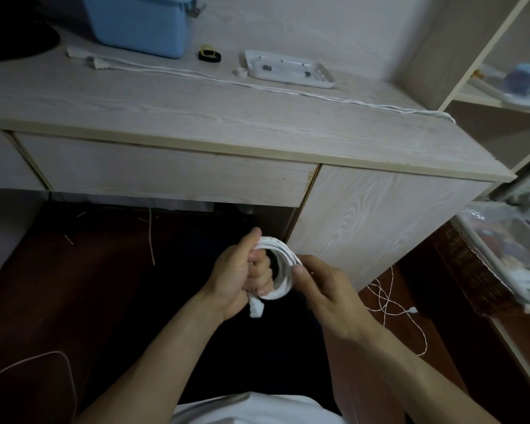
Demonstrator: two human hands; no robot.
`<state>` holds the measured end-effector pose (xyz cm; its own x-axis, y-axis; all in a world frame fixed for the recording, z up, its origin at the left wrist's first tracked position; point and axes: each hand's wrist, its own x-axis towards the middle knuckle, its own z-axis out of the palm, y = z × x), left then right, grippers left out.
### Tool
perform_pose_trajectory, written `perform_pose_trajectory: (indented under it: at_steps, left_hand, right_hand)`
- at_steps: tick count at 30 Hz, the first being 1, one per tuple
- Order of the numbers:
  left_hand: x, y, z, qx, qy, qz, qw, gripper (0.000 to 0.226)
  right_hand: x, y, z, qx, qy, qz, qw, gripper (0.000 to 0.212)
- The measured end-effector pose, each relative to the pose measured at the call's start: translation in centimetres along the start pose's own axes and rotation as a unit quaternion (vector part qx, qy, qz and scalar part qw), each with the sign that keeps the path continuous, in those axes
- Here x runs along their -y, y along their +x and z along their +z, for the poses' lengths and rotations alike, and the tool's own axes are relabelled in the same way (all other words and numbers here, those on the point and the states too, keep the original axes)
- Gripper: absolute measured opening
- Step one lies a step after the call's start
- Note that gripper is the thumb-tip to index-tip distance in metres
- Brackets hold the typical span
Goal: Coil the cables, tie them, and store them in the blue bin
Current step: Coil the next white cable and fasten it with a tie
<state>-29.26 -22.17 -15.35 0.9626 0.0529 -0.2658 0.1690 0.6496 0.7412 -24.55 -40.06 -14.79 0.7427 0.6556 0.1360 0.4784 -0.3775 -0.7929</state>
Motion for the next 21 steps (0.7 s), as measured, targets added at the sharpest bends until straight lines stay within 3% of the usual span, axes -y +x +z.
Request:
perform_pose_trajectory:
  at_steps: [4, 8, 11, 17, 21]
  left_hand:
    - [-1.5, 1.3, -2.3, -0.087, -0.18, 0.046, 0.979, 0.055]
    - [-2.2, 2.0, -4.8, -0.167, -0.264, 0.088, 0.946, 0.055]
    - [-2.5, 2.2, -5.4, -0.181, -0.331, 0.092, 0.921, 0.058]
    - [-2.5, 2.1, -4.8, -0.164, -0.353, 0.11, 0.915, 0.043]
    - [-1.7, 2.3, -3.9, -0.18, -0.289, 0.108, 0.934, 0.035]
  right_hand:
    - [-1.7, 0.3, -0.6, -0.035, -0.024, 0.052, 0.998, 0.022]
    - [-2.9, 0.5, -1.1, -0.024, -0.029, 0.117, 0.992, 0.007]
    - [-2.8, 0.3, -0.9, 0.003, -0.032, 0.127, 0.991, 0.007]
    - [-2.5, -0.2, 0.8, 0.146, -0.121, 0.051, 0.981, 0.01]
    - [-2.0, -0.7, 2.0, 0.216, -0.138, -0.005, 0.967, 0.01]
